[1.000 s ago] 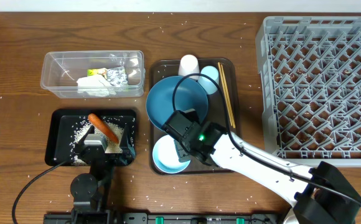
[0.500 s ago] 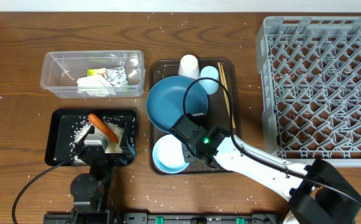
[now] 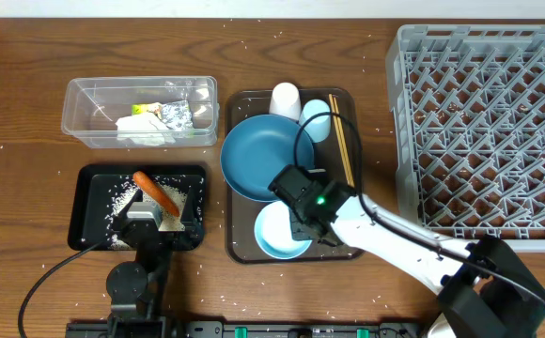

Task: Sort waste into correct bins and load items into the dishwasher rack
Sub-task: 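Lift the pale blue bowl off the brown tray with the right gripper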

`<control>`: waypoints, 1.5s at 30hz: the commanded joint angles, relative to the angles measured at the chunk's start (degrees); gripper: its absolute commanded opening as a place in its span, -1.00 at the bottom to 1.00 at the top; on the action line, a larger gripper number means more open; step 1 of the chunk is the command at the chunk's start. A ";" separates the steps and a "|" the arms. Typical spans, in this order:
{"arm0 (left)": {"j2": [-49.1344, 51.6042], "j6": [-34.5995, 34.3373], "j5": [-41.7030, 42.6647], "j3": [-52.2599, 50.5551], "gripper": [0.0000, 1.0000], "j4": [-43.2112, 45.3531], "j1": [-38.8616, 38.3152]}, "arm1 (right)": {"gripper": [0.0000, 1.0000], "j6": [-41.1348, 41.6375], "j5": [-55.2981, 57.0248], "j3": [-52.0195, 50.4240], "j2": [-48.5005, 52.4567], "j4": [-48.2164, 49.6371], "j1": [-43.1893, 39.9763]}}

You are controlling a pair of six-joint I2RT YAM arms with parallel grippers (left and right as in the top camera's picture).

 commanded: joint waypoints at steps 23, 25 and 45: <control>-0.33 0.33 0.42 -1.03 0.95 -1.86 -0.22 | 0.99 -22.62 -20.26 10.19 -8.81 -2.10 -2.36; -0.33 0.33 0.42 -1.03 0.96 -1.86 -0.22 | 0.98 -22.64 -19.26 10.19 -7.32 -1.64 -1.09; -0.33 0.33 0.42 -1.03 0.96 -1.86 -0.22 | -0.30 -14.45 -11.98 10.19 13.92 -0.85 4.74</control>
